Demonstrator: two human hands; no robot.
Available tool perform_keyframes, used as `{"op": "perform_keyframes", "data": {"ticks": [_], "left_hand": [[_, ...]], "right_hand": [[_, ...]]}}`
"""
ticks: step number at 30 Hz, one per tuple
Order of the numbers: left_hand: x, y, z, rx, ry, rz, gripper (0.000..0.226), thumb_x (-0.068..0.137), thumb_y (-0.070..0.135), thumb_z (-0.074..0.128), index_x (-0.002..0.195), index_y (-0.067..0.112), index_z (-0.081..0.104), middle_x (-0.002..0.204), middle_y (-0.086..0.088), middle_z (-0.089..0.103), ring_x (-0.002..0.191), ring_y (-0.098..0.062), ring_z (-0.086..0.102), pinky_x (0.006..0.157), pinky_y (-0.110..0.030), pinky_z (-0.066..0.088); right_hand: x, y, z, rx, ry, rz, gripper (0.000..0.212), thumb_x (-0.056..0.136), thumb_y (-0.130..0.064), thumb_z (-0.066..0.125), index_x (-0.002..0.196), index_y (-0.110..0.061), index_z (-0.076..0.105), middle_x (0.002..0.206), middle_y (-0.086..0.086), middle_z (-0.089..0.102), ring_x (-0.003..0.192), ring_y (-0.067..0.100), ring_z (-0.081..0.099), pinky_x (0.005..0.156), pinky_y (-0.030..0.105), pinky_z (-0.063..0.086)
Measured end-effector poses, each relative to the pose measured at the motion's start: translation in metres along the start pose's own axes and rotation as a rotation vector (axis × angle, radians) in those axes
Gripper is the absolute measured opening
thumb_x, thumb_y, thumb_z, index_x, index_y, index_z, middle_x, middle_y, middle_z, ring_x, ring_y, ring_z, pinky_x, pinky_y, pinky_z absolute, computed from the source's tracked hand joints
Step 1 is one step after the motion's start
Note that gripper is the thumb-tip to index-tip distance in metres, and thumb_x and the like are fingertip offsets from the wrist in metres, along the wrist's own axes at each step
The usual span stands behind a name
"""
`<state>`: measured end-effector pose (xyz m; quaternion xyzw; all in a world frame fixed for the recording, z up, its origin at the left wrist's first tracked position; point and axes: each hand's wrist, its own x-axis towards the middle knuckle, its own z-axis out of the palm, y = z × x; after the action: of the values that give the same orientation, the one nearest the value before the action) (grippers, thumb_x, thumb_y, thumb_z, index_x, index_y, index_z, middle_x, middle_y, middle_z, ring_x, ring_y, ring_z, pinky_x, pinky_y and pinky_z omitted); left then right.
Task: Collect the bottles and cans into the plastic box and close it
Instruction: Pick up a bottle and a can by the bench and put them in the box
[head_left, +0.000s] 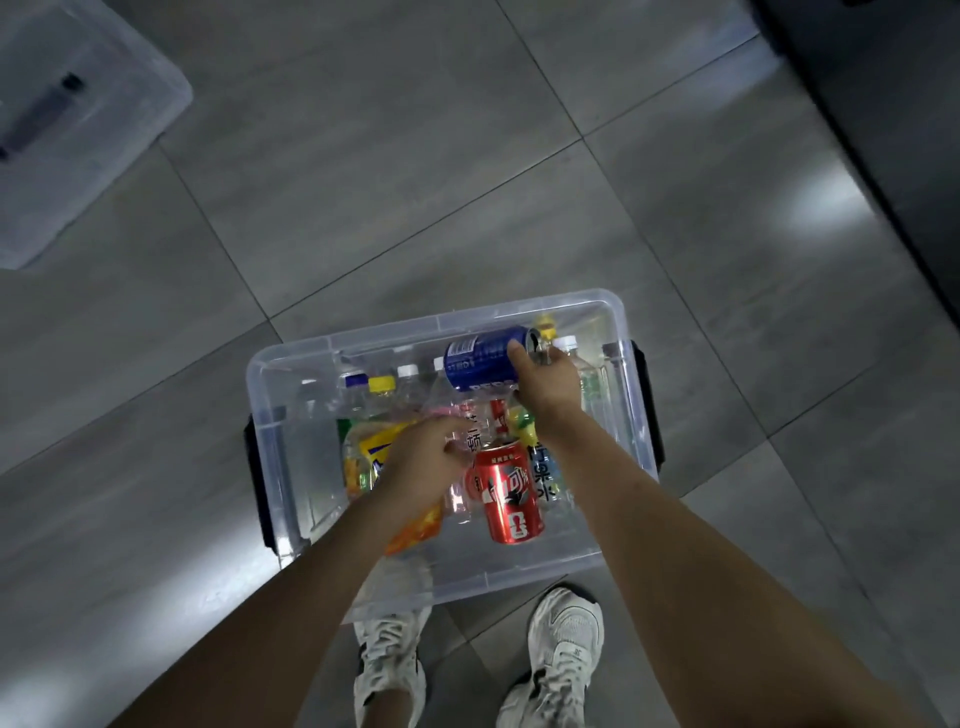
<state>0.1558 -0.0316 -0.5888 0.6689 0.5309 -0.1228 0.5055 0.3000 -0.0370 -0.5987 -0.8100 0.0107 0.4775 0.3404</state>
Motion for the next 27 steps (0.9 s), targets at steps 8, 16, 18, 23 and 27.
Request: {"op": "perform_keyframes", "data": {"ticks": [8, 16, 18, 23, 27], "left_hand": [[-0.036, 0.045, -0.032, -0.020, 0.164, -0.006, 0.035, 0.092, 0.006, 0.048, 0.124, 0.016, 0.057, 0.125, -0.007, 0.062, 0.060, -0.004, 0.050, 0.038, -0.007, 0.034], [-0.130, 0.144, -0.047, 0.092, 0.197, 0.071, 0.034, 0.088, 0.006, 0.045, 0.117, 0.013, 0.062, 0.124, -0.010, 0.063, 0.103, -0.031, 0.061, 0.086, -0.032, 0.049], [-0.163, 0.174, -0.039, 0.116, 0.170, 0.126, 0.034, 0.088, 0.005, 0.046, 0.116, 0.012, 0.063, 0.121, -0.009, 0.064, 0.105, -0.030, 0.060, 0.083, -0.027, 0.044], [-0.263, 0.245, 0.005, 0.166, -0.015, 0.336, 0.032, 0.086, 0.001, 0.048, 0.112, 0.008, 0.064, 0.117, -0.012, 0.066, 0.109, -0.029, 0.061, 0.091, -0.030, 0.044], [-0.360, 0.297, 0.057, 0.234, -0.150, 0.495, 0.031, 0.085, 0.003, 0.049, 0.112, 0.008, 0.064, 0.114, -0.011, 0.067, 0.103, -0.027, 0.062, 0.091, -0.030, 0.047]], "right_hand": [[-0.053, -0.016, -0.052, -0.383, 0.122, -0.185, 0.040, 0.092, -0.031, 0.054, 0.123, -0.007, 0.053, 0.108, 0.011, 0.066, 0.099, 0.028, 0.064, 0.075, 0.027, 0.047], [-0.166, -0.013, -0.165, -0.136, 0.181, -0.144, 0.020, 0.084, -0.021, 0.052, 0.099, -0.010, 0.060, 0.092, 0.013, 0.068, 0.087, 0.035, 0.067, 0.079, 0.050, 0.057], [-0.201, -0.003, -0.200, -0.062, 0.221, -0.125, 0.015, 0.082, -0.023, 0.053, 0.093, -0.015, 0.059, 0.080, 0.007, 0.067, 0.085, 0.034, 0.067, 0.078, 0.050, 0.057], [-0.325, 0.034, -0.294, 0.137, 0.379, -0.060, 0.014, 0.087, -0.017, 0.051, 0.091, -0.007, 0.060, 0.063, -0.004, 0.058, 0.065, 0.028, 0.066, 0.074, 0.050, 0.058], [-0.429, 0.090, -0.362, 0.284, 0.479, -0.008, 0.014, 0.087, -0.014, 0.051, 0.081, -0.004, 0.059, 0.068, 0.004, 0.057, 0.061, 0.023, 0.061, 0.060, 0.044, 0.060]]}}
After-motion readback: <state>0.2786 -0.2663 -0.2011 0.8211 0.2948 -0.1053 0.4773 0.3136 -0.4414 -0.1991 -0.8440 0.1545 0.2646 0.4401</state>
